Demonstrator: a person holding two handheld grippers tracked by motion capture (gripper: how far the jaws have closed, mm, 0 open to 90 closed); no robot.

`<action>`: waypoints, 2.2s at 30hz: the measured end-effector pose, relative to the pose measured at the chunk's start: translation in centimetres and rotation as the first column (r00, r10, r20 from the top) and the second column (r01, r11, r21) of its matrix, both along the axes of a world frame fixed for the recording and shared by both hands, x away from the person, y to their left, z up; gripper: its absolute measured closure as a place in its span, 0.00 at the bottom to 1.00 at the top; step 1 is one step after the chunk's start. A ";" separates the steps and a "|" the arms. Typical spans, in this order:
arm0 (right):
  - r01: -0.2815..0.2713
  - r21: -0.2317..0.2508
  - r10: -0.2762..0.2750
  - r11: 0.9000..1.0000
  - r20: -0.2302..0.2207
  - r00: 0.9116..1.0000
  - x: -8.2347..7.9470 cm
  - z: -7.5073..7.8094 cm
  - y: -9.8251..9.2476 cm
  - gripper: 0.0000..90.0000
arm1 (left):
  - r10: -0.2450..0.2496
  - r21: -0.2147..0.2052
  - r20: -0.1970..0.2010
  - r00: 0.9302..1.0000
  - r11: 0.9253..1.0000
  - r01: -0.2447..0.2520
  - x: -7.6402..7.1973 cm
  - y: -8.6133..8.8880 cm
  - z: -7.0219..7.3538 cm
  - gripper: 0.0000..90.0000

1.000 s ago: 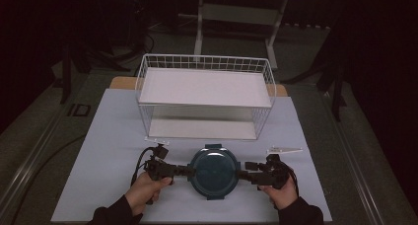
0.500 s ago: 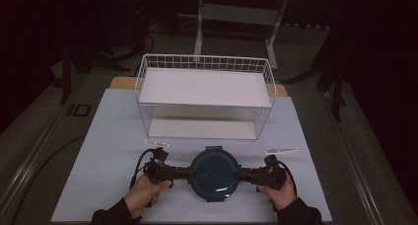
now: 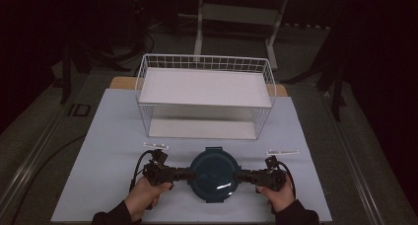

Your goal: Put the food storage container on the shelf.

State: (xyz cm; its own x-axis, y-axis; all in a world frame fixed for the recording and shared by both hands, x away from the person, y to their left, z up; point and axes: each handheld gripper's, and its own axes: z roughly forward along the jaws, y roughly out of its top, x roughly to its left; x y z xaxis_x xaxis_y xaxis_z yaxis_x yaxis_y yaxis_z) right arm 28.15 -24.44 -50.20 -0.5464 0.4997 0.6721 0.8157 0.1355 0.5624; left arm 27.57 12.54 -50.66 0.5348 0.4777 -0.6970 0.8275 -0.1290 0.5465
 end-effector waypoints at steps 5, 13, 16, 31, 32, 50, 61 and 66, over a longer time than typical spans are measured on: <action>0.008 0.004 -0.008 1.000 0.040 0.999 0.2 1.1 0.2 0.62 | 0.015 0.006 0.054 0.998 1.000 -0.016 0.2 0.1 1.4 0.64; 0.006 0.008 -0.007 1.000 0.146 0.989 1.9 3.7 0.9 0.62 | 0.051 0.003 0.157 0.986 0.999 -0.052 1.4 0.8 3.9 0.64; 0.001 0.009 -0.003 1.000 0.163 0.987 2.5 4.2 1.2 0.62 | 0.058 0.003 0.175 0.983 0.998 -0.060 1.9 1.1 4.4 0.64; 0.026 0.015 -0.029 1.000 0.196 0.980 7.6 3.5 2.8 0.62 | 0.135 0.003 0.205 0.969 0.990 -0.139 6.5 2.1 3.6 0.64; 0.028 0.010 -0.029 1.000 0.202 0.979 7.9 3.4 2.8 0.62 | 0.137 0.007 0.208 0.969 0.990 -0.141 6.7 2.0 3.5 0.64; 0.105 -0.040 -0.094 0.994 0.216 0.972 11.1 0.7 2.7 0.61 | 0.160 0.016 0.225 0.961 0.986 -0.168 10.4 1.2 0.4 0.63; 0.127 -0.043 -0.115 0.991 0.208 0.971 11.8 0.2 3.0 0.61 | 0.173 -0.007 0.198 0.965 0.984 -0.175 11.3 1.3 0.0 0.63; 0.138 -0.033 -0.130 0.990 0.177 0.976 11.7 0.1 2.9 0.61 | 0.170 0.015 0.215 0.962 0.984 -0.177 11.6 1.4 0.0 0.62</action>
